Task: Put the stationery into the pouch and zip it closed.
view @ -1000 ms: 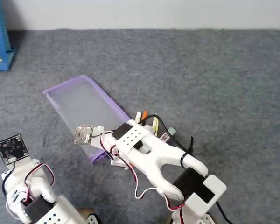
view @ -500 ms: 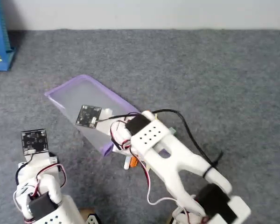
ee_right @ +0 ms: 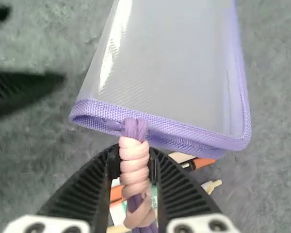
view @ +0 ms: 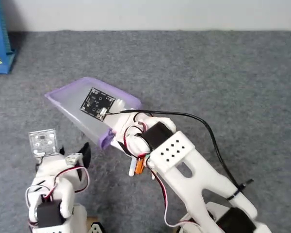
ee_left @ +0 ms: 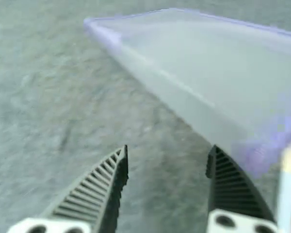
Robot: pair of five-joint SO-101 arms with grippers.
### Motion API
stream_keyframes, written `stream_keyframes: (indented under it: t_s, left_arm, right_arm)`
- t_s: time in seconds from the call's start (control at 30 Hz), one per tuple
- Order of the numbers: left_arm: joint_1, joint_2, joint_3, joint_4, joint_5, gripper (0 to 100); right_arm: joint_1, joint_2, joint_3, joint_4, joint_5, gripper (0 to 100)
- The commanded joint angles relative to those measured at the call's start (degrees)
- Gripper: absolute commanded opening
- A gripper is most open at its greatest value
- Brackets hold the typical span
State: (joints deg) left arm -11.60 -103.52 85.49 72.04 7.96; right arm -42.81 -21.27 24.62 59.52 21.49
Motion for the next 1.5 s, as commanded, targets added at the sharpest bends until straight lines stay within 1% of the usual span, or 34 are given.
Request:
stream_keyframes:
  t_s: [0.0, 0.1, 0.2, 0.37, 0.43, 0.6, 0.7, 1.0, 1.1, 1.27, 1.4, 1.47]
  left_arm:
    - [4.9, -0.3, -3.6, -0.1, 1.3, 26]
    - [6.9, -0.3, -3.4, -1.4, 1.5, 26]
    - [7.0, -0.3, -3.3, -2.5, 1.5, 26]
    - [7.1, -0.3, -3.9, -2.2, 1.5, 26]
    - [7.1, -0.3, -5.3, -1.6, 1.5, 26]
    - [7.1, -0.3, -10.9, 3.3, 1.6, 26]
    - [7.3, -0.3, -11.3, 3.5, 1.6, 26]
    - [13.5, -0.3, -9.2, 3.3, 1.2, 26]
    - [12.9, -0.3, -7.3, 1.0, 1.2, 26]
    - [12.0, -0.3, -1.2, -6.7, 1.1, 26]
    - [7.8, -0.3, -1.1, -7.3, 1.2, 26]
    - [6.9, -0.3, -1.1, -7.0, 1.2, 26]
  right_arm:
    - [-0.7, -3.7, -2.0, -0.9, -0.9, 0.9]
    - [-2.2, -4.7, -1.8, -0.6, -0.9, 0.9]
    - [-2.7, -5.8, -1.8, 0.4, -0.9, 0.9]
    - [-2.5, -6.2, -1.6, 0.5, -0.6, 0.9]
    - [-2.5, -5.8, -1.6, 0.5, -0.6, 0.9]
    - [-2.4, -5.3, -1.6, 0.5, -0.5, 0.9]
    - [-2.4, -5.3, -1.6, 0.5, -0.5, 0.9]
    - [-1.9, -5.7, -1.6, 0.5, -0.5, 0.9]
    - [-1.9, -5.7, -1.6, 0.8, -0.5, 0.9]
    - [-2.1, -5.8, -1.7, 1.7, -0.5, 0.9]
    - [-1.9, -5.8, -1.7, 2.2, -0.5, 0.9]
    - [-1.9, -5.8, -1.7, 2.6, -0.4, 0.9]
